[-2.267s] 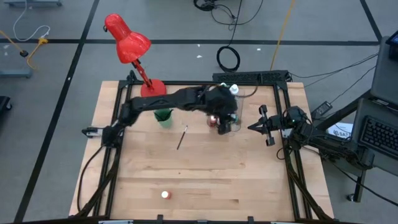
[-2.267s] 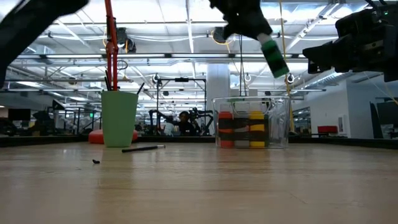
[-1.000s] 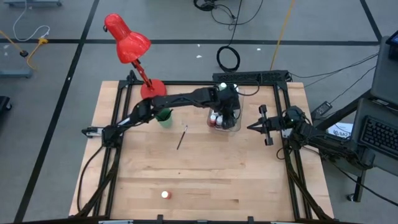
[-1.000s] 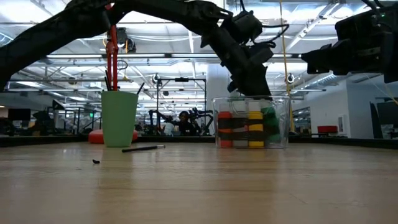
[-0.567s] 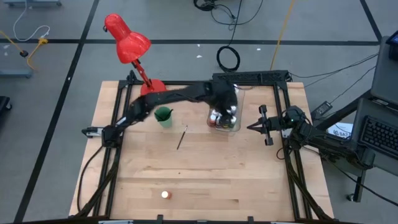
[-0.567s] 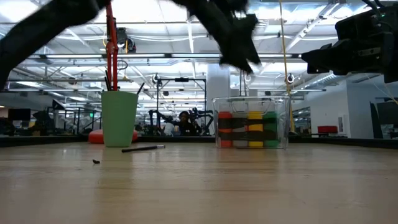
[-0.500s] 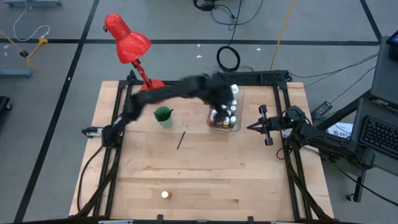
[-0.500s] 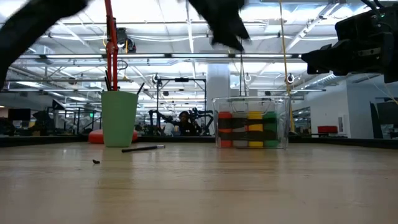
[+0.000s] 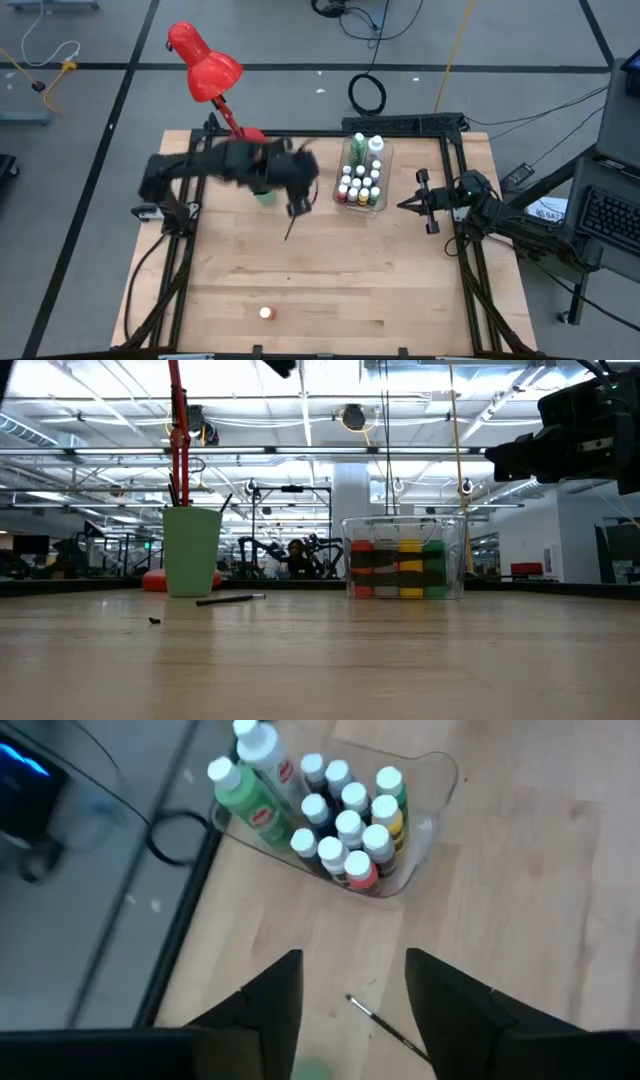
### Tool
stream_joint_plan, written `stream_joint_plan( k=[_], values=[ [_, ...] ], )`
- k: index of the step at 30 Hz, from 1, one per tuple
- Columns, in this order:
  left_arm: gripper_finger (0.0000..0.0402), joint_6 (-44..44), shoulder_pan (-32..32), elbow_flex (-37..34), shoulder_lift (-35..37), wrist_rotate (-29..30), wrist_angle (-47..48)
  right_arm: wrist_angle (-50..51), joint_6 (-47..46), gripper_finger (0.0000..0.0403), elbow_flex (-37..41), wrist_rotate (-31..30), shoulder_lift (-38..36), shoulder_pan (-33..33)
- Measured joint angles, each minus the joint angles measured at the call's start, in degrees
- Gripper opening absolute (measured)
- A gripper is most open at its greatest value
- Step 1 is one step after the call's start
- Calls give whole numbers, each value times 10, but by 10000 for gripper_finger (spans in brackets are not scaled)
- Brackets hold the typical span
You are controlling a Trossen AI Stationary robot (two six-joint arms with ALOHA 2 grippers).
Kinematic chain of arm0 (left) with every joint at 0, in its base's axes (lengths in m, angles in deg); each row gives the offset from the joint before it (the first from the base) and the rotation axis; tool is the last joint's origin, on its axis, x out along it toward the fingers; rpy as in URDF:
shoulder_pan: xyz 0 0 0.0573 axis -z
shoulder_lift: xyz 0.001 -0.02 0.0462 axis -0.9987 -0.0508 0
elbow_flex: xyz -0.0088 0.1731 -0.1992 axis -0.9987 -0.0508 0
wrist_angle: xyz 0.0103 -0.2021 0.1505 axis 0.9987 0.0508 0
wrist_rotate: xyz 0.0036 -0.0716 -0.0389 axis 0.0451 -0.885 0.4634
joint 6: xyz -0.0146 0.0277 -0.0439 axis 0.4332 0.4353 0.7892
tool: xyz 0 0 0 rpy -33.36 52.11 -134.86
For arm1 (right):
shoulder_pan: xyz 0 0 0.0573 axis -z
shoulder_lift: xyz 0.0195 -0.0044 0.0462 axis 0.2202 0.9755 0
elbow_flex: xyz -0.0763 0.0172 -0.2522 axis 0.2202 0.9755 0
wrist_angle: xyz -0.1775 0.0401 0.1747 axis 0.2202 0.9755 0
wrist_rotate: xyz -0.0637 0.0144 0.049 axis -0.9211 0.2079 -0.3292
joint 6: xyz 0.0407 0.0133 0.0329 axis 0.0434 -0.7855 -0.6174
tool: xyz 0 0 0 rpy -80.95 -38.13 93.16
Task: Pick & Place Paint Supplies
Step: Put the small orange paint bottle into the transparent bin
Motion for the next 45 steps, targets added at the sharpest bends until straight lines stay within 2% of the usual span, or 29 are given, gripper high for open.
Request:
stream_joint_plan(
  k=[3, 6, 8, 13, 15, 18, 22, 25, 28, 33, 36, 38, 42, 45],
  values=[
    [155, 17, 53, -157, 99, 71, -81, 3, -4, 4, 0, 0, 0, 0],
    [133, 64, 81, -330, 216, 86, -164, 5, -5, 4, 0, 0, 0, 0],
    [119, 95, 87, -439, 283, 65, -249, 5, -5, 4, 0, 0, 0, 0],
    [90, 75, 135, -670, 433, -75, -481, -2, -6, 4, 0, -1, 0, 0],
    [79, 87, 166, -750, 462, -79, -559, -6, -13, 4, 0, -2, 1, 0],
    [52, 111, 230, -832, 474, -45, -643, -6, -21, 4, 0, -2, 1, 0],
    [7, 133, 322, -899, 473, 62, -699, -6, -32, 4, 0, -2, 1, 0],
    [10, 130, 388, -929, 472, 129, -783, -7, -35, 4, 0, -2, 1, 0],
    [9, 135, 435, -957, 456, 159, -872, -6, -35, 4, 0, -2, 1, 0],
    [16, 148, 468, -973, 381, 176, -988, -11, -29, 4, 0, -2, 1, 0],
    [45, 148, 469, -972, 329, 176, -1029, -22, -25, 4, 0, -2, 1, 0],
    [76, 135, 469, -972, 295, 150, -1056, -30, -19, 4, 0, -2, 1, 0],
    [162, 108, 478, -973, 233, 133, -1129, -37, -14, 4, 0, -2, 1, 0],
    [237, 49, 486, -972, 206, 112, -1198, -43, -13, 4, 0, -2, 1, 0]
  ],
)
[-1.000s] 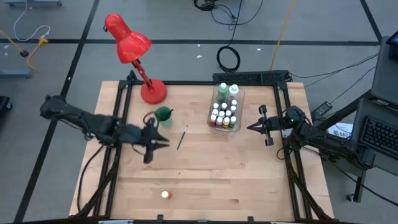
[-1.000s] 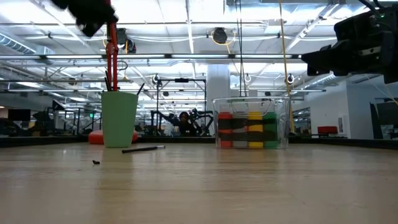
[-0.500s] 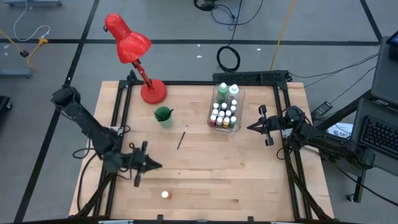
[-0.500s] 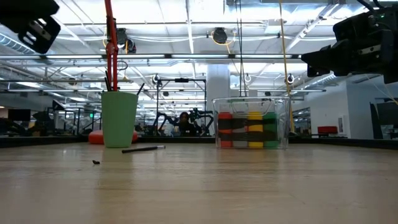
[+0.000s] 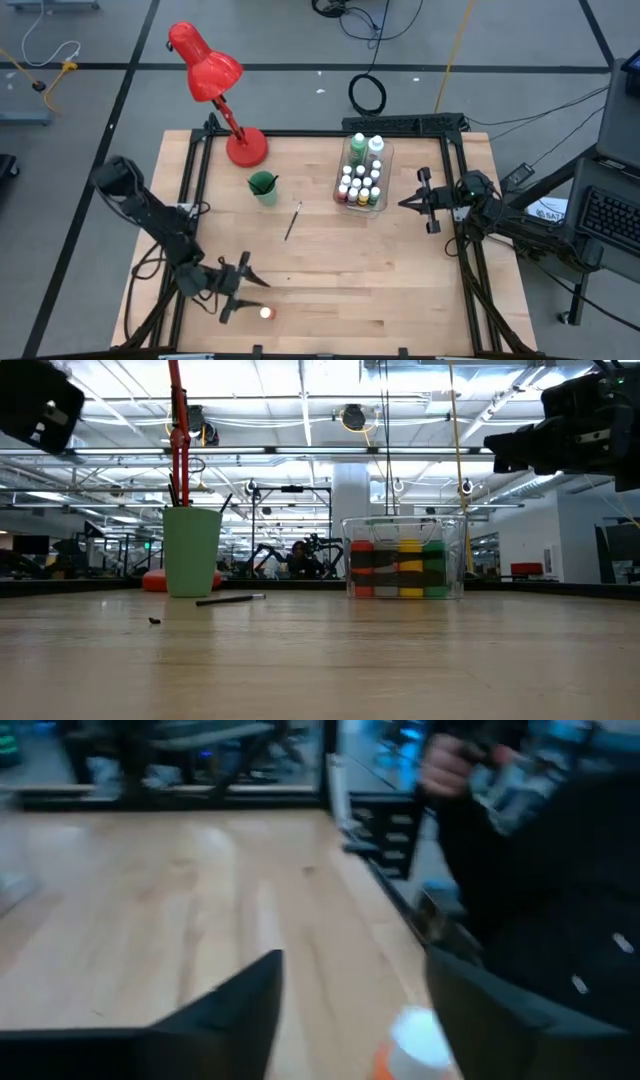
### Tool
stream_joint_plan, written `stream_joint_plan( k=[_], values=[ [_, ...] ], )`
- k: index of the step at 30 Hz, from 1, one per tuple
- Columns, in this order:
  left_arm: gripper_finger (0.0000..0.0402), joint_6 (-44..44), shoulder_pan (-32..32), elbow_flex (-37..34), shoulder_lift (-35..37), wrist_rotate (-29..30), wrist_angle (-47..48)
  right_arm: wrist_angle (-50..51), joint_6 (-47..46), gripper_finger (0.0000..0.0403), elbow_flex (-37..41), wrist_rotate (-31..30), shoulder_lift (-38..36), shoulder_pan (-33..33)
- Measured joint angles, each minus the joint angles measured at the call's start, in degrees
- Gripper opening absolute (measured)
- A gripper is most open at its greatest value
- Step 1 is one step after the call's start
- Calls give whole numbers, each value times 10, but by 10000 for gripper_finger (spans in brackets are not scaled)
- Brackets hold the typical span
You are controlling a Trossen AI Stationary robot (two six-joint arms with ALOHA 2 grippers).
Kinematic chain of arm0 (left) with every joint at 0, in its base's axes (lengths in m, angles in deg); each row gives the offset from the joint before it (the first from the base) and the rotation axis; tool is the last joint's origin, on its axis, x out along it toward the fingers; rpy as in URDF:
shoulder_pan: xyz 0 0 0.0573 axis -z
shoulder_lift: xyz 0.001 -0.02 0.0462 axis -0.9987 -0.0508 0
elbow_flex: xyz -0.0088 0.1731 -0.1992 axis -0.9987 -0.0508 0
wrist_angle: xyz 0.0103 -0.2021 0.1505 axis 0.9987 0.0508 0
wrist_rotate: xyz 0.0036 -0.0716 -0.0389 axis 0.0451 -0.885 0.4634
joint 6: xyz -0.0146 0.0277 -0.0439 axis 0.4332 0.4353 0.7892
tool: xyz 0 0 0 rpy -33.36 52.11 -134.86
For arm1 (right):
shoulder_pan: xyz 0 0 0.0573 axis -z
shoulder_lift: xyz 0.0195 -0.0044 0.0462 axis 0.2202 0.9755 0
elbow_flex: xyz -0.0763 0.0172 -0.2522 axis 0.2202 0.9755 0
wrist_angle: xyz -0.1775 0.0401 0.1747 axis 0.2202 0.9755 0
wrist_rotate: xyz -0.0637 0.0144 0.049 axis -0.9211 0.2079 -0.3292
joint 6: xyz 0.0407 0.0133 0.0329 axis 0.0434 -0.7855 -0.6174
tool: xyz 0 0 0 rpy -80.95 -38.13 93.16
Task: Pick & Place Paint Supplies
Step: Put the small orange paint bottle into the transparent bin
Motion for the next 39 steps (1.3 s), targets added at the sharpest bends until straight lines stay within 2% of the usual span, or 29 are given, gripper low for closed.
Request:
stream_joint_plan(
  k=[4, 7, 10, 13, 19, 23, 27, 32, 39],
  values=[
    [326, 16, 3, 0, -19, -8, -3, -2, 11, 4, 0, 0, 0, 0],
    [371, 58, -5, 0, -43, -33, -3, -2, 11, 4, 0, 0, 0, 0],
    [389, 62, -10, 0, -75, -69, -35, -2, 11, 4, 0, 0, 0, 0],
    [392, 43, -10, 0, -109, -81, -65, -2, 8, 4, 0, 0, 0, 0],
    [392, 31, -23, 0, -147, -85, -93, -2, -2, 4, 0, 0, 0, 0],
    [392, -19, -37, 0, -148, -118, -132, -2, -2, 4, 0, 0, 0, 0],
    [385, -4, -59, 0, -148, -148, -114, 3, -2, 4, 0, 0, 0, 0],
    [341, 7, -80, 0, -148, -190, -100, 9, -3, 4, 0, 0, 0, 0],
    [253, -31, -86, 0, -148, -201, -103, 11, -18, 4, 0, 0, 0, 0]
  ],
)
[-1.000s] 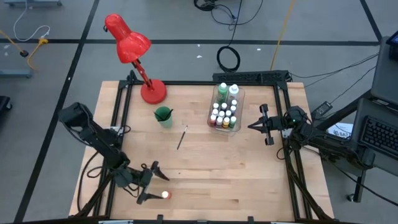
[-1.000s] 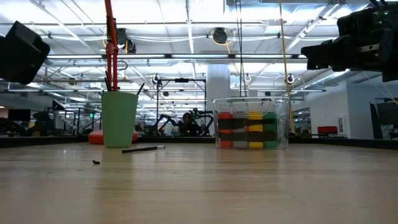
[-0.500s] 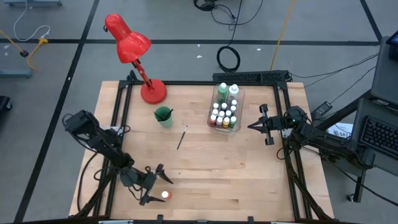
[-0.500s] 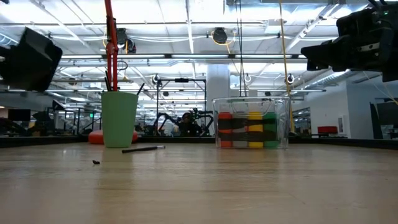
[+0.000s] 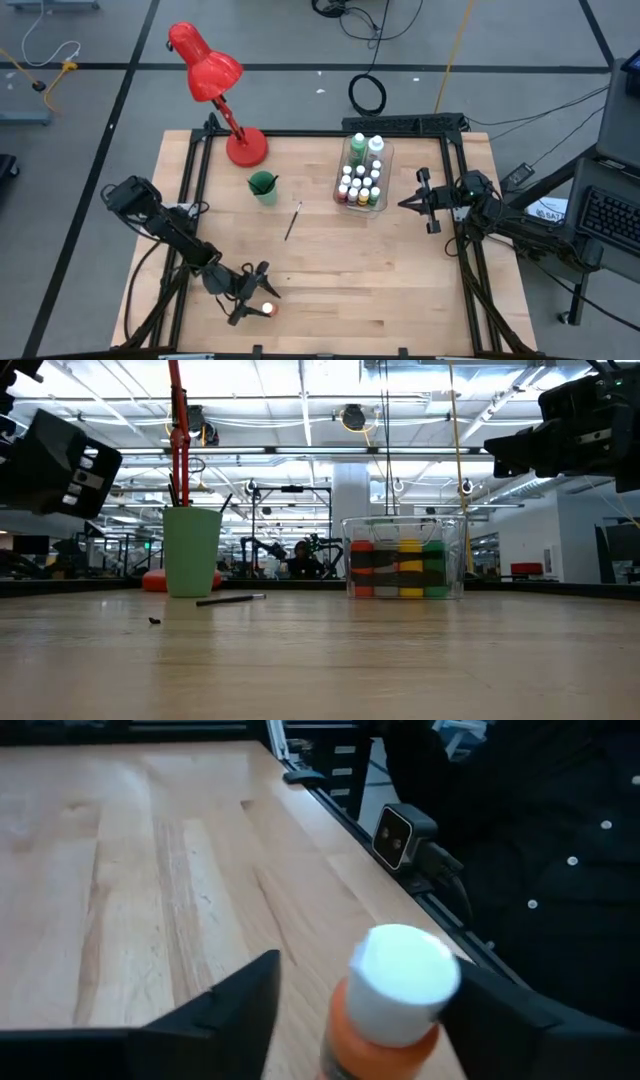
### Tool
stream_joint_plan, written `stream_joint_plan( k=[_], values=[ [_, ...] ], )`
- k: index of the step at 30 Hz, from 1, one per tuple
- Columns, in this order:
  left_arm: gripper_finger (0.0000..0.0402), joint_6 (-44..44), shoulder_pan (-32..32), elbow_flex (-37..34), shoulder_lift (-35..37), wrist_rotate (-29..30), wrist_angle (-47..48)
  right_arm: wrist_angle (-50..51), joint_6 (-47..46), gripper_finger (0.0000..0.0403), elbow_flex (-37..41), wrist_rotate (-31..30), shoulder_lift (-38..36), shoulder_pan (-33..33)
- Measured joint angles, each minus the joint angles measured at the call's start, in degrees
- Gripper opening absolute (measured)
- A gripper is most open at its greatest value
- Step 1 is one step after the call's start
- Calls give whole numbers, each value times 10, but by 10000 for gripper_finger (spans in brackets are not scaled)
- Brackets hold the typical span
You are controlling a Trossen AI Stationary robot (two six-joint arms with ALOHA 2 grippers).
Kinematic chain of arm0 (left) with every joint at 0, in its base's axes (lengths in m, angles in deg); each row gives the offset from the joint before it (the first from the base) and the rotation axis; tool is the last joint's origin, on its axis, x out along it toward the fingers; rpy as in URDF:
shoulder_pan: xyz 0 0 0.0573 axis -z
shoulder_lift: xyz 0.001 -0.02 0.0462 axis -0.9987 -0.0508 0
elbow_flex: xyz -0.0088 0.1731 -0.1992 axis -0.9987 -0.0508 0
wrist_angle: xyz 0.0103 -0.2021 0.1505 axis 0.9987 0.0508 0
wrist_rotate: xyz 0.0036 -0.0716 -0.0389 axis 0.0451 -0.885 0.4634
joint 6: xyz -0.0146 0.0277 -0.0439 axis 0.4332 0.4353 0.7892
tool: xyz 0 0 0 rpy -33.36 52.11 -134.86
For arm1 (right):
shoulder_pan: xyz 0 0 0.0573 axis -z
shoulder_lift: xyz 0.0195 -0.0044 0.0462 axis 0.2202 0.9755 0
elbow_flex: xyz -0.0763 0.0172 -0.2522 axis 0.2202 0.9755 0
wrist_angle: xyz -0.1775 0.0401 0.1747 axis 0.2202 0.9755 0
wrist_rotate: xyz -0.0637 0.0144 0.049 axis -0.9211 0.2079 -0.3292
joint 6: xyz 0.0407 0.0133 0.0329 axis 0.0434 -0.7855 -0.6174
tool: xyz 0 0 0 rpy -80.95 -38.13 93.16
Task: Pick & Place Paint Supplies
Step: Put the small orange paint bottle into the transparent bin
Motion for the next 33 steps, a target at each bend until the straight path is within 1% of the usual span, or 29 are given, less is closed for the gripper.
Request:
stream_joint_plan(
  k=[8, 9, 12, 15, 17, 20, 22, 24, 26, 30, 33],
  values=[
    [102, -67, -10, 1, 2, -3, -5, 4, 0, 4, 0, 0, 0, 0],
    [97, -70, -17, 0, 2, -3, -8, 4, 0, 4, 0, 0, 0, 0],
    [98, -69, -50, 0, 0, -10, -30, 4, 0, 4, 0, 0, 0, 0],
    [98, -37, -101, 19, 1, -35, -57, 4, 0, 4, 0, 0, 0, 0],
    [98, -11, -144, 37, 1, -68, -54, 4, 0, 4, 0, 0, 0, 0],
    [98, 34, -214, 79, 1, -144, -28, 4, 0, 4, 0, 0, 0, 0],
    [98, 42, -255, 118, 1, -201, 14, 7, 0, 4, 0, 0, 0, 0],
    [98, 25, -289, 162, 1, -254, 75, 8, 0, 4, 0, 0, 0, 0],
    [98, -3, -317, 213, 0, -288, 144, 8, 0, 4, 0, 0, 0, 0],
    [98, -62, -364, 317, 1, -295, 293, 8, 0, 4, 0, 0, 0, 0],
    [98, -121, -393, 379, 1, -271, 343, 8, -2, 4, 0, 0, 0, 0]
  ],
)
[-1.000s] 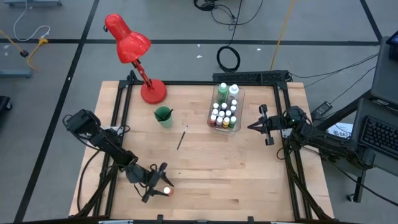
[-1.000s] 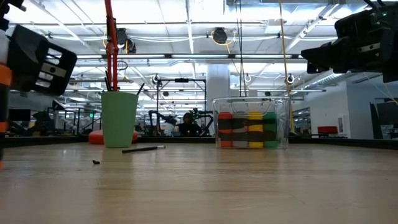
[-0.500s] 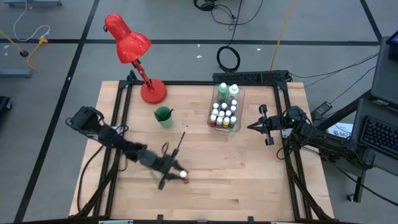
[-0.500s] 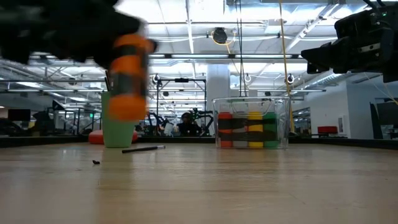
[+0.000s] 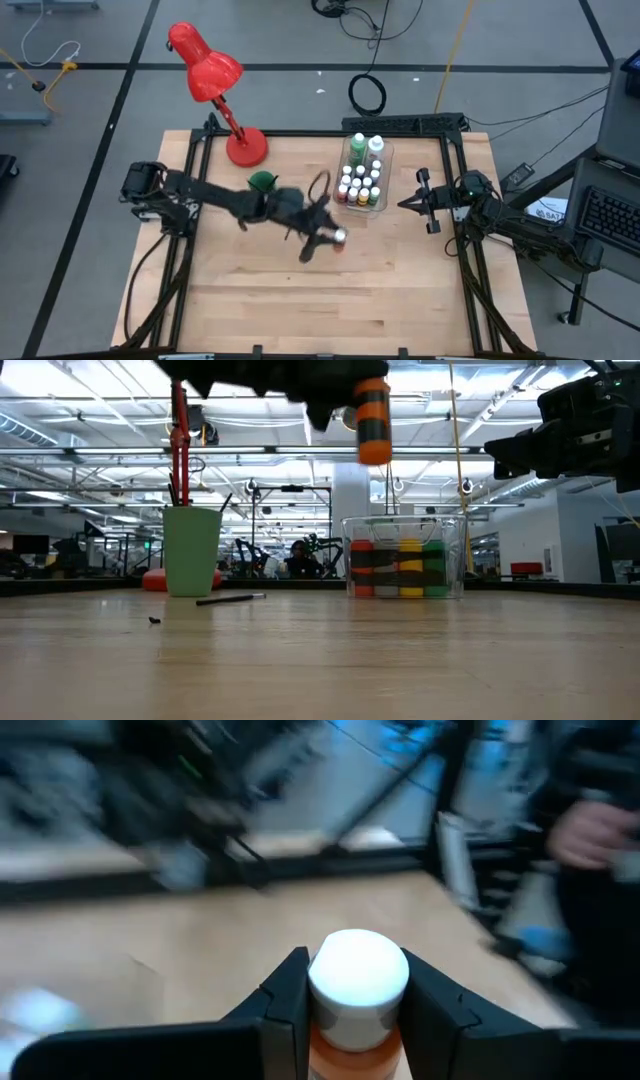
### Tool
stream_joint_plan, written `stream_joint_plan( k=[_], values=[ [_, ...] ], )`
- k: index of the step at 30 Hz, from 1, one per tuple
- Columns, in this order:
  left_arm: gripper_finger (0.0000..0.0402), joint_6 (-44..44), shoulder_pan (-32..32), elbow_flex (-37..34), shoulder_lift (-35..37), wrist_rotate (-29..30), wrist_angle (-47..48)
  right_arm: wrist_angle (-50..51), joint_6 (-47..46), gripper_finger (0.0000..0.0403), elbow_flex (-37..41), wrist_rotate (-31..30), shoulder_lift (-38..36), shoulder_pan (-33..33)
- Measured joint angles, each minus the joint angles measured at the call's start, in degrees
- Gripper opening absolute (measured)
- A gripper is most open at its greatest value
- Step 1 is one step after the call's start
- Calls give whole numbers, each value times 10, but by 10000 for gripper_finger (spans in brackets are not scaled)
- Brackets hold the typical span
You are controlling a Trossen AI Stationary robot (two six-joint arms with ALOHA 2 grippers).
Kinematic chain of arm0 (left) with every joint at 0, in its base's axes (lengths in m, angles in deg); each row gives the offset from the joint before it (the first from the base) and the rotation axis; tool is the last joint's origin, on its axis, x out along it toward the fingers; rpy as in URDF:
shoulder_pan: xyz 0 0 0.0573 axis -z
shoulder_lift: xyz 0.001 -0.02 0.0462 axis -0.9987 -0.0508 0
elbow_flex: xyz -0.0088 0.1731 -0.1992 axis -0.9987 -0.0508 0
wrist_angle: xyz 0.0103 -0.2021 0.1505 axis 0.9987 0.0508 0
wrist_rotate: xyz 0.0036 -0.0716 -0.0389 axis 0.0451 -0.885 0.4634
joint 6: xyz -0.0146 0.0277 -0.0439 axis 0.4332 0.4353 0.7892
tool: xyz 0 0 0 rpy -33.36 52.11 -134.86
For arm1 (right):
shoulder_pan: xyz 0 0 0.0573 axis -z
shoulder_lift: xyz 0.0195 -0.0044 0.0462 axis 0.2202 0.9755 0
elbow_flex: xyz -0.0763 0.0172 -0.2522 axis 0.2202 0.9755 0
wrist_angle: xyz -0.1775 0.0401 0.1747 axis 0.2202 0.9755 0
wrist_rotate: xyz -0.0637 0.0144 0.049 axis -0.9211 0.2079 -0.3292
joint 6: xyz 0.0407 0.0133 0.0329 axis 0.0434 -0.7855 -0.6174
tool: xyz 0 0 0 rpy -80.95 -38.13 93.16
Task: Pick & Place Paint Supplies
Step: Put the small orange paint bottle into the transparent bin
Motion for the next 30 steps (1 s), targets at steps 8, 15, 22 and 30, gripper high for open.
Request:
stream_joint_plan(
  k=[8, 15, 22, 30],
  values=[
    [98, -96, -106, 101, -5, 43, 14, -9, 0, 4, 0, 2, 0, 0],
    [98, -56, -199, 149, -67, -14, 4, -7, 0, 4, 0, 2, 0, 0],
    [98, -49, -251, 155, -144, -14, -42, -4, 2, 4, 0, 2, 0, 0],
    [98, -47, -277, 154, -196, -12, -67, -4, 4, 4, 0, 2, 0, 0]
  ],
)
